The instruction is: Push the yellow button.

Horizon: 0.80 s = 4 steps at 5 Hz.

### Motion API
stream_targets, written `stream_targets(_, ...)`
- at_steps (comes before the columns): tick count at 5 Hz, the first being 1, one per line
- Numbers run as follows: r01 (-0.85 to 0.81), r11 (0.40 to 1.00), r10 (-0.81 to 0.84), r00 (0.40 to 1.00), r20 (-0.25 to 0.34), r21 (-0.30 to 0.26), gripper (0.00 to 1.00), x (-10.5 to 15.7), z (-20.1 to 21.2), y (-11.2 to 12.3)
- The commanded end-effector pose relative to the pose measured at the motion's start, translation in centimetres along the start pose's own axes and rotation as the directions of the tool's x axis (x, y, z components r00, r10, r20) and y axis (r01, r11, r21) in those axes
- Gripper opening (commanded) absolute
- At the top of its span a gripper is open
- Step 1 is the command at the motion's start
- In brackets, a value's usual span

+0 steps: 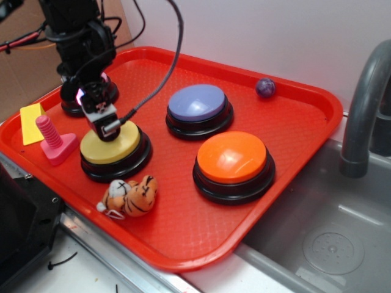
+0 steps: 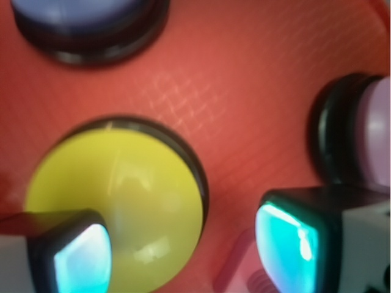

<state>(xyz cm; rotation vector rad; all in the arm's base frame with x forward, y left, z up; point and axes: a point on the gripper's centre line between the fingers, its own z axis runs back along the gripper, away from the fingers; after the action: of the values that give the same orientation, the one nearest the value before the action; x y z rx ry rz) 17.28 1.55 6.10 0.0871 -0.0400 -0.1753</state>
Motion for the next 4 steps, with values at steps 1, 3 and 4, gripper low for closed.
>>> stream_targets(1, 0.042, 0.998, -0.041, 0.999, 0.022, -0.037, 1.0, 0.3, -1.4, -1.4)
stream_targets(3, 0.03, 1.0, -0.03, 0.999, -0.017, 0.0, 1.0, 0.8, 0.5, -2.6)
stream_targets(4, 0.005, 1.0, -0.004, 0.998, -0.066, 0.024, 1.0, 1.1, 1.7, -2.5)
